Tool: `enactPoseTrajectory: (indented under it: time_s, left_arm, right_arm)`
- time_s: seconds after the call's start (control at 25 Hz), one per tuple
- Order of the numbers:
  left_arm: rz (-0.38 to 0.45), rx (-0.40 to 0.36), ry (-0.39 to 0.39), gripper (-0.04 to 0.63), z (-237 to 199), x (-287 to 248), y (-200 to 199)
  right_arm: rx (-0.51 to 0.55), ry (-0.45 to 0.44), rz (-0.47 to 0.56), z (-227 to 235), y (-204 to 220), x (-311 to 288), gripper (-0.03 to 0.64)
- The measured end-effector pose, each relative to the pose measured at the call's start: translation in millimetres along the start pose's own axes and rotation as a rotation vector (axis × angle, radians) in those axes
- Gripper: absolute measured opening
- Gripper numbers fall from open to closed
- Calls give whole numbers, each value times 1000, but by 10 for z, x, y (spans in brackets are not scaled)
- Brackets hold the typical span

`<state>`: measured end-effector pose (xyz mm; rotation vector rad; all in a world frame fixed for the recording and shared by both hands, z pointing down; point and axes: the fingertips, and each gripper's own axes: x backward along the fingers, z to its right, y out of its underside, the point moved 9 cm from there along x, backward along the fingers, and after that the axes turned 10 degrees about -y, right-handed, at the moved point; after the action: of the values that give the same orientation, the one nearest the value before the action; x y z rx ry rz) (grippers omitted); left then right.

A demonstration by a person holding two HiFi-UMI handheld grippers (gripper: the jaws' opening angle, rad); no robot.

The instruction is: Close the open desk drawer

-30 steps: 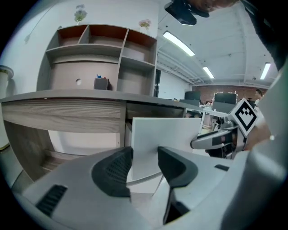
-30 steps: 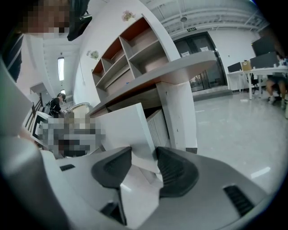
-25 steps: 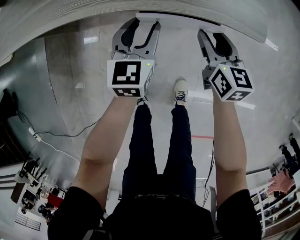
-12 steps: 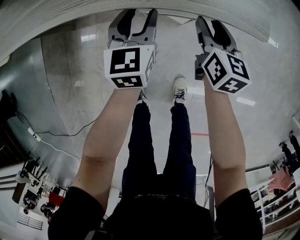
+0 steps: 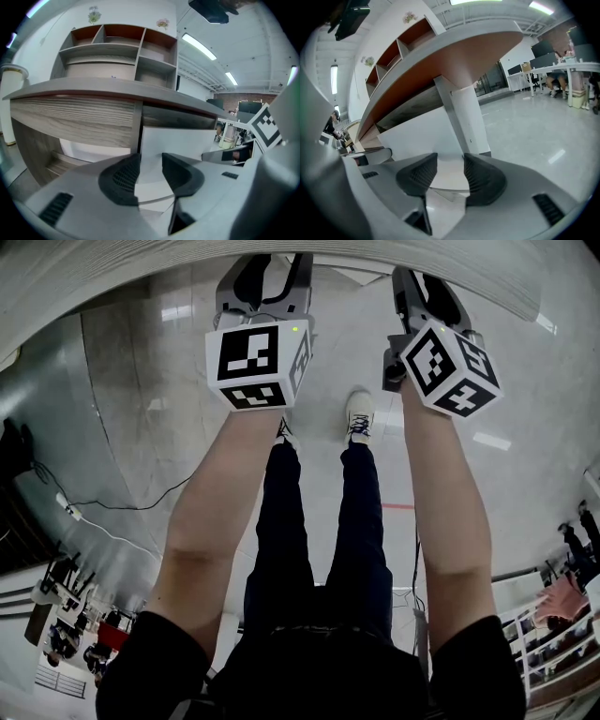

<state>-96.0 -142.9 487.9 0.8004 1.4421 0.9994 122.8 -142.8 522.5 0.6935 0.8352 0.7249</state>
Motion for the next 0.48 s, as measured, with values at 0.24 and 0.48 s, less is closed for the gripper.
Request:
enactPoseTrajectory:
  time_s: [0.24,0.48]
  left_arm:
    - [-21,32,-5,12,-139,195,50]
    - [-51,-19,87,11,-213,590,57]
  right_arm:
    - [-43,-23,-35,12,116,91,17]
    - [1,-117,-54,-242,71,310,17]
